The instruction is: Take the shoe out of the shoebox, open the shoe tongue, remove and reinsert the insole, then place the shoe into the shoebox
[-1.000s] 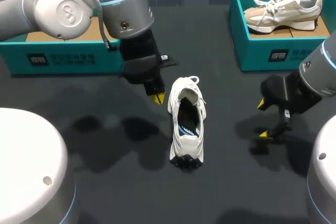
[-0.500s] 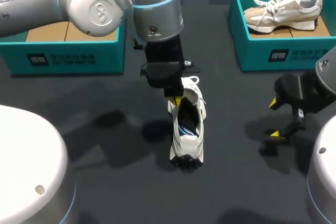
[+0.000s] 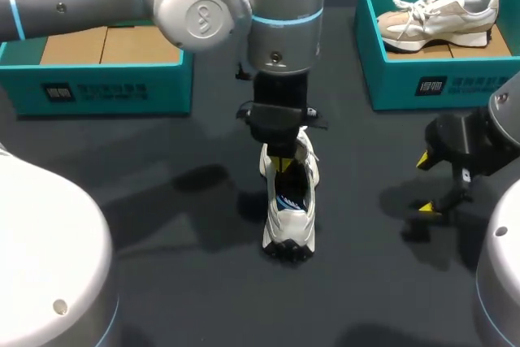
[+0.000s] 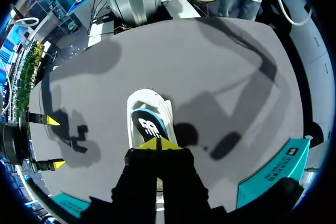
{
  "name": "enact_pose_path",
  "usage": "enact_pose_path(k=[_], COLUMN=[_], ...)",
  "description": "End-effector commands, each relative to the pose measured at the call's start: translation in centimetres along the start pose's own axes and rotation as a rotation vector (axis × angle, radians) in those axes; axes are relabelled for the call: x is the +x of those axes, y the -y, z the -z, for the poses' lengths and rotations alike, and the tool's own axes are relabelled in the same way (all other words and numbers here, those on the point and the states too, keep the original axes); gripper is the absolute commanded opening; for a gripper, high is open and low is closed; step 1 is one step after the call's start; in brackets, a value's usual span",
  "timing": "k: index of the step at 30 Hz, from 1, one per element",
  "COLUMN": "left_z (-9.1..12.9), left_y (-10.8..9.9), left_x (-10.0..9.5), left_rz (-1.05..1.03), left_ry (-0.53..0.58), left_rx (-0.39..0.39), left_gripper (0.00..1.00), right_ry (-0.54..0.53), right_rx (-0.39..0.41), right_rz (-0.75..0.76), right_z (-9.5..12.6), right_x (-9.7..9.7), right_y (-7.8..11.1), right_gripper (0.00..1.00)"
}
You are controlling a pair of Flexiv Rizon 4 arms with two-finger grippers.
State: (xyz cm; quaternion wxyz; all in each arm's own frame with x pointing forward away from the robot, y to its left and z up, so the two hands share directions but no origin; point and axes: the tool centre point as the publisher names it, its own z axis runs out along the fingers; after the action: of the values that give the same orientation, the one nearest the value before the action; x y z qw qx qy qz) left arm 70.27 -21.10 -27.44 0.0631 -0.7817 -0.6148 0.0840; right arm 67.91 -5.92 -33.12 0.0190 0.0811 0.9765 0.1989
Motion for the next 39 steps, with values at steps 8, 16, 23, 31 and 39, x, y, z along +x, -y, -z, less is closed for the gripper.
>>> enact_pose_path(k=[8, 16, 23, 31, 39], left_z=[-2.6, -3.8, -4.5, -6.1, -7.0], left_y=[0.0, -0.5, 0.0, 0.3, 0.6], left_x=[-1.2, -0.5, 0.1, 0.0, 0.5], left_rz=[-0.025, -0.018, -0.025, -0.049, -0.062], left_ry=[-0.097, -0.104, -0.102, -0.129, -0.13], left_rx=[-0.014, 0.006, 0.042, 0.073, 0.09], left_gripper=[0.0, 0.0, 0.0, 0.0, 0.0], right_ry=[-0.01, -0.055, -0.073, -0.083, -0.083], right_rx=[-0.027, -0.056, -0.075, -0.088, -0.088], right_rz=[-0.013, -0.012, -0.01, -0.024, -0.024], right_z=[0.4, 0.6, 0.6, 0.3, 0.3], right_x=[0.7, 1.2, 1.7, 1.8, 1.8], right_y=[1.1, 1.4, 1.4, 1.6, 1.6], right_gripper=[1.0, 1.0, 1.0, 1.0, 1.0])
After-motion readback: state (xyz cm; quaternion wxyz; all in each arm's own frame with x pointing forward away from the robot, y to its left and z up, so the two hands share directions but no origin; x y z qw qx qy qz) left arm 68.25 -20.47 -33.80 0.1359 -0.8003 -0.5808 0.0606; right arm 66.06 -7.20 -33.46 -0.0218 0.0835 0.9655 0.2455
